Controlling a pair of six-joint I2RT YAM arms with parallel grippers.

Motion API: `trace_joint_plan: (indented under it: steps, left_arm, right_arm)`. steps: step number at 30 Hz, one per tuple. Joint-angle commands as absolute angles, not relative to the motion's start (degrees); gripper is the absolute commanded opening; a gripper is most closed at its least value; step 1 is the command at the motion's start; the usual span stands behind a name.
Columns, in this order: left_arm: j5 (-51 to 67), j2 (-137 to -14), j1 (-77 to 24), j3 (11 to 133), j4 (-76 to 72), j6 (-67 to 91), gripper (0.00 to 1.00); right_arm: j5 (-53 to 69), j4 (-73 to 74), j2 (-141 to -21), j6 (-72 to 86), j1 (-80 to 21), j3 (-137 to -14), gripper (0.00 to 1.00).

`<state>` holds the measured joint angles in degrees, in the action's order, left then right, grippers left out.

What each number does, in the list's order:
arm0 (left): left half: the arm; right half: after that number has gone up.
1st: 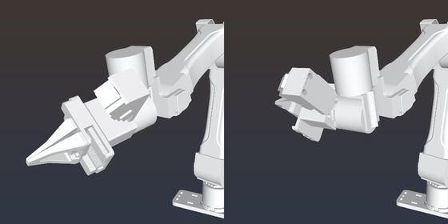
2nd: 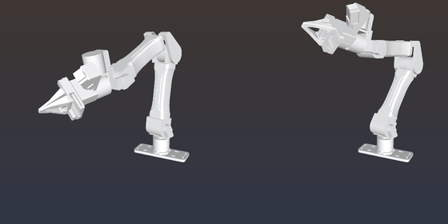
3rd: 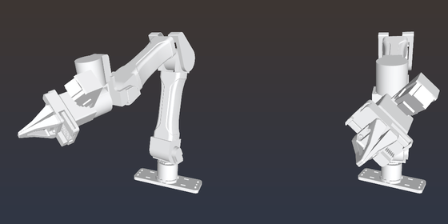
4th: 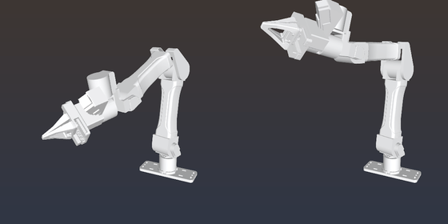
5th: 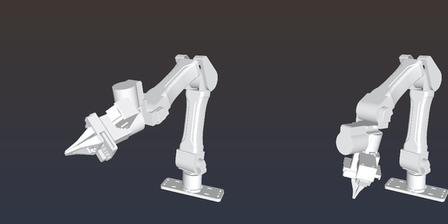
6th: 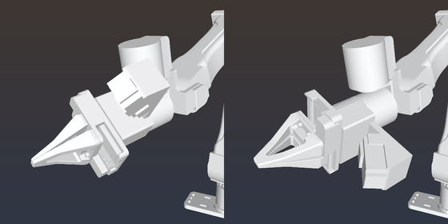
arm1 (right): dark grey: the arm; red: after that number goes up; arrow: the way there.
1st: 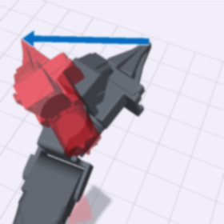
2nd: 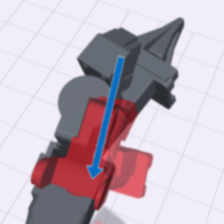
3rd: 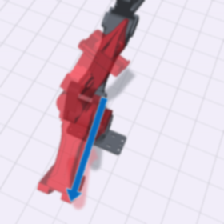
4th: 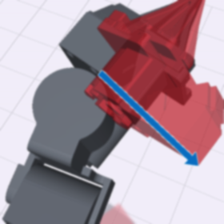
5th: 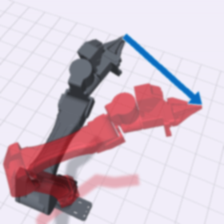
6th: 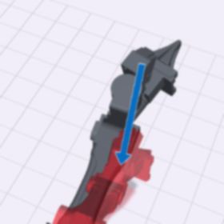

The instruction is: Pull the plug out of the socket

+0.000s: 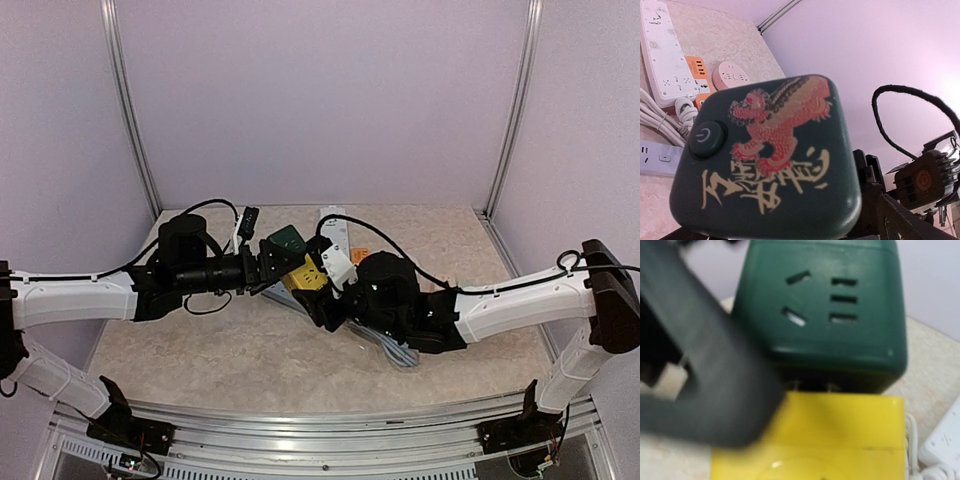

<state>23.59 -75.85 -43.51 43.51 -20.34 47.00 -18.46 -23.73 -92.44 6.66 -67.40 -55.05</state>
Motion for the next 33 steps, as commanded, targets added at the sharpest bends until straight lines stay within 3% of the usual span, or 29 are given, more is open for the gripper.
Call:
trace_joint_plan:
  steps: [1, 16, 26, 33]
  left_arm:
    - [21.79, -72.80, -41.99, 43.40, -20.68, 46.71, 0.99]
    - [22.27, -70.77, -37.61, 42.75, -18.23, 48.83, 0.99]
    - [22.65, -70.96, -37.59, 42.62, -18.36, 49.14, 0.71]
    - [23.96, -72.48, -37.78, 43.32, -18.79, 49.34, 0.81]
  right_arm:
    - [-20.00, -25.31, -89.08, 6.09, -67.80, -53.58, 0.00]
    - [-14.37, -26.79, -86.52, 4.74, -68.39, -51.06, 0.00]
    - [-15.46, -25.62, -87.97, 5.00, -68.48, -52.44, 0.00]
    - [-15.84, -25.06, -88.55, 4.82, -68.53, -53.20, 0.00]
